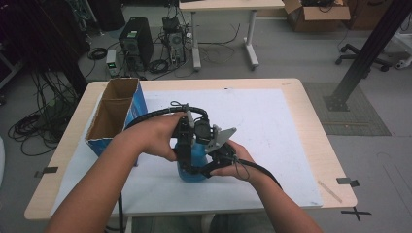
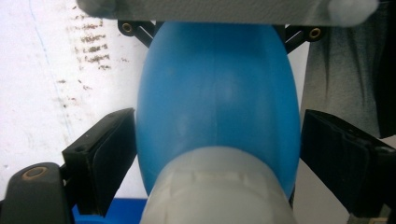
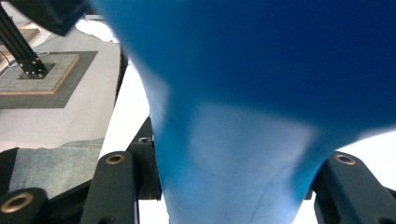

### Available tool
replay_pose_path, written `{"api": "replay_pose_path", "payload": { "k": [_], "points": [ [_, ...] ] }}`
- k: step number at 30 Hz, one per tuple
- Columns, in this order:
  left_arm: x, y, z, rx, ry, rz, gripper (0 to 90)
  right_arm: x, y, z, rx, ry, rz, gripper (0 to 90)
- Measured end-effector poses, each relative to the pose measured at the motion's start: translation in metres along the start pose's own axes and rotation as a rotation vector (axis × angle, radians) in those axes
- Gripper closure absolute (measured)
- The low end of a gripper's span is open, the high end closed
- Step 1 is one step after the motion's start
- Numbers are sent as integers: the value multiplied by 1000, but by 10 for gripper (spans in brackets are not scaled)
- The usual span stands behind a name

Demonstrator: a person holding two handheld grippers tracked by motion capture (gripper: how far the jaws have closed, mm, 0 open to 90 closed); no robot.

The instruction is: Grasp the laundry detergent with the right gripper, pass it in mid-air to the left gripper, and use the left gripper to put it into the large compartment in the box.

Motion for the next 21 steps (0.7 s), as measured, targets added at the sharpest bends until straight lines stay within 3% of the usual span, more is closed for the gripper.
{"api": "replay_pose_path", "payload": {
  "k": [21],
  "points": [
    [-2,-3,0,-3,15,3,218,-4,2,1,-3,4,-14,450]
  ]
}}
Point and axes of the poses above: each handheld gripper's, and its own axes: x roughly backward along the jaws, y roughly out of its top, z roughly to its left, the point moved 4 cm from there along -x, roughly forward along the jaws
